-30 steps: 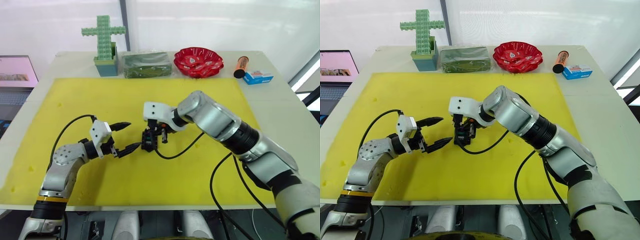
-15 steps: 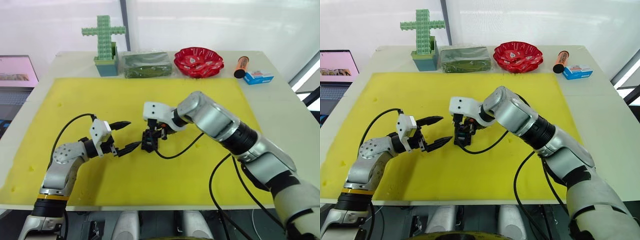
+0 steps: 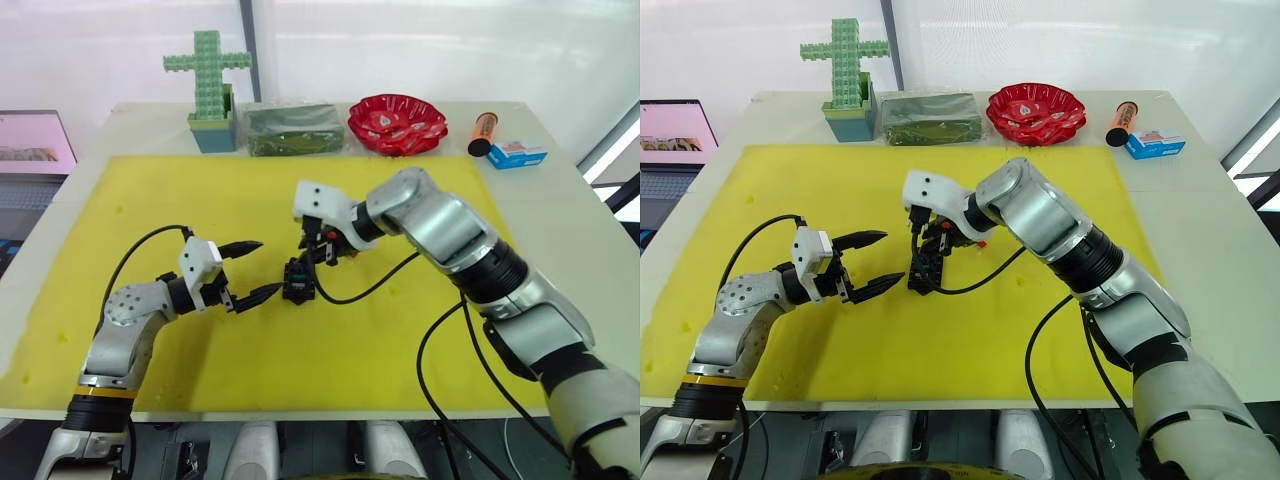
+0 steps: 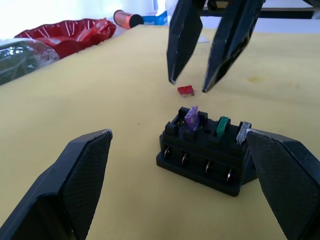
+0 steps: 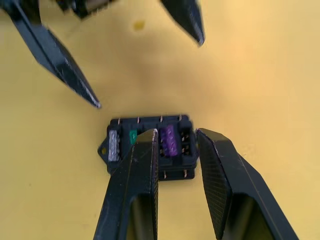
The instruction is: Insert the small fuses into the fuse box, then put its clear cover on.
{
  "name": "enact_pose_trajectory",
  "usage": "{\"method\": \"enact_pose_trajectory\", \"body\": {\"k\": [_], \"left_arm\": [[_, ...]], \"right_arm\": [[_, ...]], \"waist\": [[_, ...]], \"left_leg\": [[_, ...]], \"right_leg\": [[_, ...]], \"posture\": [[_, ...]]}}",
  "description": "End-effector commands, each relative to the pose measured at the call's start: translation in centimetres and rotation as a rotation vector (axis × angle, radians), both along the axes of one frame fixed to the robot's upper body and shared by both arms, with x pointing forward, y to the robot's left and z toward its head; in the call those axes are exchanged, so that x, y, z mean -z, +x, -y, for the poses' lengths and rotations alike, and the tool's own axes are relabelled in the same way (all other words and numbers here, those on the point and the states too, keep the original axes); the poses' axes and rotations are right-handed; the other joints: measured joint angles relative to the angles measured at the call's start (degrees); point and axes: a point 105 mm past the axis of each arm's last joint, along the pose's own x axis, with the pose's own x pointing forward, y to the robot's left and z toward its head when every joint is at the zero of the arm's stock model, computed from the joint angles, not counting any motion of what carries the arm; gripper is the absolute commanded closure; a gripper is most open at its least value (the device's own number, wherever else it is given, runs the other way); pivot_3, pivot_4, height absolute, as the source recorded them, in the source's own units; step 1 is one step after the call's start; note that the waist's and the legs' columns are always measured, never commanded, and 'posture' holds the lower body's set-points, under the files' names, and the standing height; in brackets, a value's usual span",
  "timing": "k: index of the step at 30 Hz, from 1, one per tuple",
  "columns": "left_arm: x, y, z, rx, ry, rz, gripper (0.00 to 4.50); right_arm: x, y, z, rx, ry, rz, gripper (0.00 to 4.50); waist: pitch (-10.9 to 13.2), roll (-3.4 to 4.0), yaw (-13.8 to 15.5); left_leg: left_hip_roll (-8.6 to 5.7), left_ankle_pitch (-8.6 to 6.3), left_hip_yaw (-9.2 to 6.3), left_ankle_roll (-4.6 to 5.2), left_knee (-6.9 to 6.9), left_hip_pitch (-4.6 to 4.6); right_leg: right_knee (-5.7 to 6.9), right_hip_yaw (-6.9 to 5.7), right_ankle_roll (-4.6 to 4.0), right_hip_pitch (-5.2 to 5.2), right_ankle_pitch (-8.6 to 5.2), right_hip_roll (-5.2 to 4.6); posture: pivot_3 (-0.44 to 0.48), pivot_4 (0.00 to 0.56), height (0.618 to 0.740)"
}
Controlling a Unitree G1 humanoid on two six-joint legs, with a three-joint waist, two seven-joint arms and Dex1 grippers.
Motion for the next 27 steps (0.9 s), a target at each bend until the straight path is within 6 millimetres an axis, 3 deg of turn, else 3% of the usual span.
{"method": "enact_pose_trajectory", "body": {"k": [1,5,27], "left_arm": [[-0.9,0.0,0.0,0.010,0.009,0.039,0.00],[-1.1,0.0,0.1,0.015,0.012,0.040,0.00],[-1.4,-0.3,0.5,0.017,0.018,0.037,0.00]], "right_arm": [[-1.1,-0.2,-0.1,-0.016,0.039,0.054,3.37],[-0.4,-0.2,-0.1,-0.012,0.038,0.051,4.48],[2.2,-0.3,-0.2,-0.009,-0.004,0.035,4.48]], "waist": [[0.00,0.00,0.01],[0.00,0.00,0.01],[0.00,0.00,-0.03]], "left_leg": [[0.00,0.00,0.00,0.00,0.00,0.00],[0.00,0.00,0.00,0.00,0.00,0.00],[0.00,0.00,0.00,0.00,0.00,0.00]], "right_leg": [[0.00,0.00,0.00,0.00,0.00,0.00],[0.00,0.00,0.00,0.00,0.00,0.00],[0.01,0.00,0.00,0.00,0.00,0.00]], "posture": [[0.000,0.150,0.740],[0.000,0.150,0.740],[0.000,0.150,0.740]]}}
